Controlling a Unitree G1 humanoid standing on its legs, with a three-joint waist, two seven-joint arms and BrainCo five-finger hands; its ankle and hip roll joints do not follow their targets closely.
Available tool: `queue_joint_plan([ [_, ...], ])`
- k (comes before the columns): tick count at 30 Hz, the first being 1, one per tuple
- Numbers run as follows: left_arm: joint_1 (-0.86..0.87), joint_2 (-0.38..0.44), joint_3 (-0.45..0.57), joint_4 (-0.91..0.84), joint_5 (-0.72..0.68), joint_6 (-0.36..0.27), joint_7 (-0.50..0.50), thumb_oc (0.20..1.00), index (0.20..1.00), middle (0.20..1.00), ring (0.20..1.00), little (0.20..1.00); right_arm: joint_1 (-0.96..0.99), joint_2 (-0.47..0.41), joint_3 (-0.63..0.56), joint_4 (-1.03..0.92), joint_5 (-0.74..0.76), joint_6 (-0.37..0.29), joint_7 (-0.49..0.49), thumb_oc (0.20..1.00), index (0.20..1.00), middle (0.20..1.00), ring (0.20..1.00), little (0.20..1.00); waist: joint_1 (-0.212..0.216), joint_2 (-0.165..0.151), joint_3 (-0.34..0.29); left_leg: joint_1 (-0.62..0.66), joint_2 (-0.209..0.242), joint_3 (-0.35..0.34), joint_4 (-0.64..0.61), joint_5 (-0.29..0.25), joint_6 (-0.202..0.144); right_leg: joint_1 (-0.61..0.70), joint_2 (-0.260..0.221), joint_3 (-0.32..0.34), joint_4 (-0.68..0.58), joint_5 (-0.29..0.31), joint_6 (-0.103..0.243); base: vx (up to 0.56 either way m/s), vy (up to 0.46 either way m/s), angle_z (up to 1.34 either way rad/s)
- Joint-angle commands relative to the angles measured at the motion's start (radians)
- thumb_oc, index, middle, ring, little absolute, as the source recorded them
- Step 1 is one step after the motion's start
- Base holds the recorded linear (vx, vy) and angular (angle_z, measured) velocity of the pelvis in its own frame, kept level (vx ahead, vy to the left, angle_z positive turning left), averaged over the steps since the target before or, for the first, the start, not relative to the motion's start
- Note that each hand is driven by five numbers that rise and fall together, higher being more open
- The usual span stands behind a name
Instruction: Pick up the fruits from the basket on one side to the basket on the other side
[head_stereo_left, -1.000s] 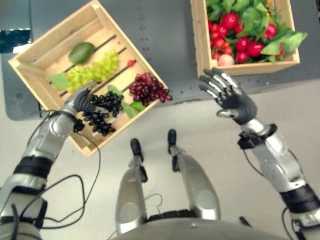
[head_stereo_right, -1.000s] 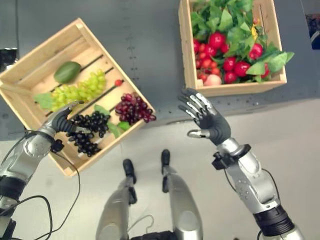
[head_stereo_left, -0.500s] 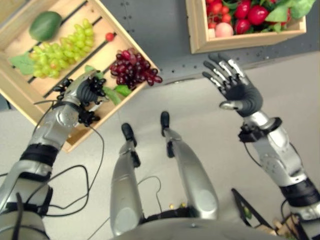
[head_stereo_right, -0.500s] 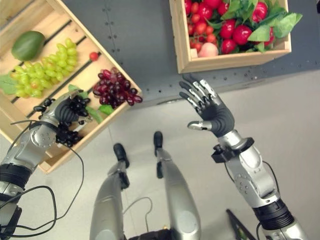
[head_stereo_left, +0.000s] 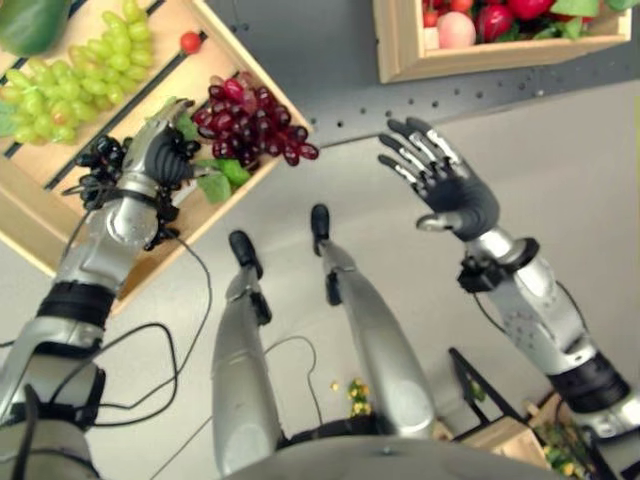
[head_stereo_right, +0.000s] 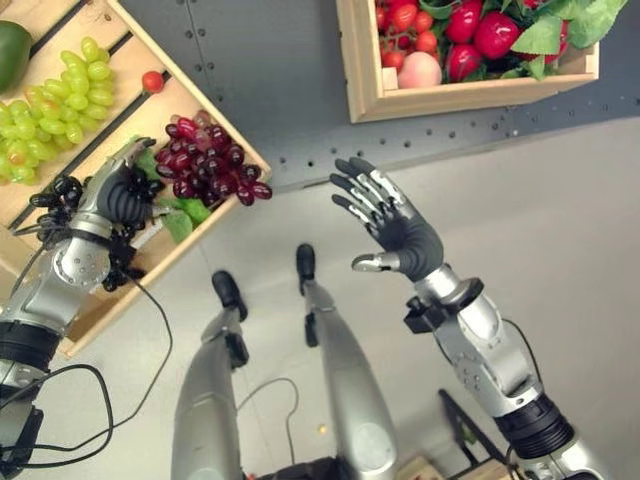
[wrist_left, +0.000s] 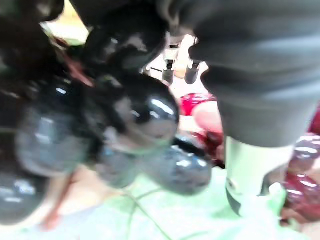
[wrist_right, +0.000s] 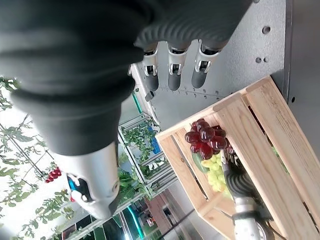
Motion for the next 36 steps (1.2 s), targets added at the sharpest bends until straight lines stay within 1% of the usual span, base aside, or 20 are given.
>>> queue_joint_plan([
  [1,0.022,0.010,0.001,-0.065,-0.012,-0.063,0.033,1.000,1.000,1.000,1.000,1.000,0.011,0.001,0.018,-0.128,-0.002,-0.073,0.020,1.000,1.000,1.000,1.000,1.000,-0.006,-0.092,-0.013,0.017,0.000,-0.011,0.059,-0.106,0.006,0.007,-0.028,0.020,0.044,-0.067,0.149,0.09,-0.007,0.03],
  [2,0.027,0.004,-0.004,-0.072,0.006,-0.071,0.047,1.000,1.000,1.000,1.000,1.000,0.017,-0.001,0.026,-0.129,-0.003,-0.074,0.025,1.000,1.000,1.000,1.000,1.000,-0.006,-0.097,-0.013,0.015,-0.001,-0.014,0.057,-0.106,0.006,0.004,-0.028,0.017,0.046,-0.068,0.149,0.00,0.000,0.00],
  [3,0.022,0.004,-0.002,-0.074,0.007,-0.071,0.048,1.000,1.000,1.000,1.000,1.000,0.012,-0.002,0.023,-0.130,-0.003,-0.074,0.025,1.000,1.000,1.000,1.000,1.000,-0.010,-0.102,-0.013,-0.007,-0.005,-0.003,0.054,-0.076,0.012,-0.016,-0.034,0.015,0.038,-0.042,0.141,0.02,-0.019,0.04],
  [4,0.031,-0.009,-0.011,-0.071,0.010,-0.081,0.061,1.000,1.000,1.000,1.000,1.000,0.015,-0.001,0.036,-0.125,-0.001,-0.077,0.026,1.000,1.000,1.000,1.000,1.000,-0.005,-0.099,-0.013,0.014,-0.002,-0.016,0.053,-0.103,0.004,0.005,-0.028,0.015,0.041,-0.068,0.149,-0.06,-0.023,0.03],
  [5,0.025,-0.008,-0.010,-0.072,0.011,-0.081,0.062,1.000,1.000,1.000,1.000,1.000,0.009,-0.002,0.032,-0.125,-0.001,-0.078,0.026,1.000,1.000,1.000,1.000,1.000,-0.009,-0.104,-0.013,-0.007,-0.006,-0.005,0.049,-0.073,0.011,-0.015,-0.034,0.014,0.033,-0.041,0.142,0.02,-0.014,0.04],
  [7,0.021,-0.016,-0.020,-0.072,0.011,-0.094,0.070,1.000,1.000,1.000,1.000,1.000,0.005,-0.005,0.039,-0.124,-0.005,-0.083,0.023,1.000,1.000,1.000,1.000,1.000,-0.009,-0.106,-0.013,-0.010,-0.008,-0.008,0.044,-0.070,0.011,-0.017,-0.035,0.009,0.031,-0.039,0.142,0.01,-0.009,0.04],
  [8,0.031,-0.018,-0.036,-0.076,0.024,-0.104,0.073,1.000,1.000,1.000,1.000,1.000,0.008,-0.009,0.052,-0.123,0.000,-0.085,0.024,1.000,1.000,1.000,1.000,1.000,-0.005,-0.103,-0.013,0.012,-0.004,-0.020,0.045,-0.099,0.004,0.002,-0.029,0.010,0.039,-0.065,0.151,0.00,0.000,0.00],
  [9,0.025,-0.018,-0.035,-0.077,0.025,-0.104,0.074,1.000,1.000,1.000,1.000,1.000,0.003,-0.010,0.048,-0.124,0.000,-0.085,0.024,1.000,1.000,1.000,1.000,1.000,-0.008,-0.108,-0.013,-0.009,-0.007,-0.009,0.042,-0.070,0.010,-0.018,-0.034,0.009,0.031,-0.039,0.144,0.00,0.000,0.00],
  [21,-0.032,-0.028,-0.160,-0.084,0.150,-0.123,0.115,1.000,1.000,1.000,1.000,1.000,-0.022,-0.019,0.084,-0.114,0.009,-0.099,0.013,1.000,1.000,1.000,1.000,1.000,-0.007,-0.112,-0.013,-0.015,-0.006,-0.015,0.037,-0.069,0.010,-0.025,-0.037,0.003,0.033,-0.044,0.145,-0.01,-0.001,0.00],
  [22,-0.046,-0.039,-0.182,-0.078,0.161,-0.126,0.126,1.000,1.000,1.000,1.000,1.000,-0.026,-0.020,0.094,-0.111,0.013,-0.101,0.013,1.000,1.000,1.000,1.000,1.000,-0.007,-0.115,-0.013,-0.018,-0.006,-0.014,0.036,-0.067,0.010,-0.026,-0.038,0.001,0.033,-0.043,0.146,0.00,0.000,0.00],
  [25,-0.064,-0.048,-0.198,-0.074,0.166,-0.130,0.133,1.000,1.000,1.000,1.000,1.000,-0.031,-0.022,0.101,-0.109,0.013,-0.103,0.008,1.000,1.000,1.000,1.000,1.000,-0.009,-0.118,-0.013,-0.019,-0.006,-0.015,0.036,-0.067,0.010,-0.026,-0.038,0.000,0.032,-0.041,0.147,0.00,0.000,0.00],
  [27,-0.081,-0.069,-0.213,-0.059,0.163,-0.130,0.141,1.000,1.000,1.000,1.000,1.000,-0.038,-0.022,0.111,-0.102,0.016,-0.105,0.004,1.000,1.000,1.000,1.000,1.000,-0.011,-0.122,-0.013,-0.023,-0.006,-0.015,0.033,-0.065,0.010,-0.031,-0.038,-0.001,0.031,-0.042,0.147,0.00,0.000,0.00],
  [28,-0.081,-0.069,-0.213,-0.059,0.163,-0.130,0.141,0.956,0.956,0.956,0.956,0.956,-0.039,-0.022,0.111,-0.101,0.016,-0.105,0.004,1.000,1.000,1.000,1.000,1.000,-0.011,-0.122,-0.013,-0.023,-0.006,-0.015,0.033,-0.065,0.010,-0.031,-0.038,-0.001,0.031,-0.042,0.147,0.00,0.000,0.00],
  [29,-0.091,-0.083,-0.225,-0.055,0.163,-0.131,0.145,0.561,0.561,0.561,0.561,0.561,-0.042,-0.022,0.119,-0.102,0.014,-0.107,0.001,1.000,1.000,1.000,1.000,1.000,-0.012,-0.125,-0.013,-0.025,-0.006,-0.017,0.032,-0.064,0.009,-0.032,-0.038,-0.002,0.031,-0.041,0.148,0.00,0.000,0.00],
  [30,-0.091,-0.083,-0.225,-0.055,0.164,-0.131,0.145,0.457,0.457,0.457,0.457,0.457,-0.042,-0.022,0.119,-0.102,0.014,-0.108,0.000,1.000,1.000,1.000,1.000,1.000,-0.012,-0.125,-0.013,-0.026,-0.006,-0.018,0.032,-0.064,0.009,-0.032,-0.038,-0.002,0.031,-0.041,0.148,0.00,0.000,0.00],
  [31,-0.103,-0.099,-0.237,-0.047,0.161,-0.132,0.149,0.200,0.200,0.200,0.200,0.200,-0.044,-0.019,0.128,-0.098,0.017,-0.109,-0.001,1.000,1.000,1.000,1.000,1.000,-0.013,-0.128,-0.013,-0.027,-0.005,-0.019,0.032,-0.063,0.009,-0.032,-0.038,-0.003,0.031,-0.041,0.147,0.00,0.000,0.00],
  [36,-0.108,-0.116,-0.252,-0.034,0.154,-0.136,0.148,0.200,0.200,0.200,0.200,0.200,-0.044,-0.014,0.140,-0.091,0.021,-0.105,-0.004,1.000,1.000,1.000,1.000,1.000,-0.014,-0.134,-0.013,-0.029,-0.004,-0.021,0.036,-0.063,0.009,-0.032,-0.038,-0.004,0.032,-0.039,0.147,0.00,0.000,0.00],
])
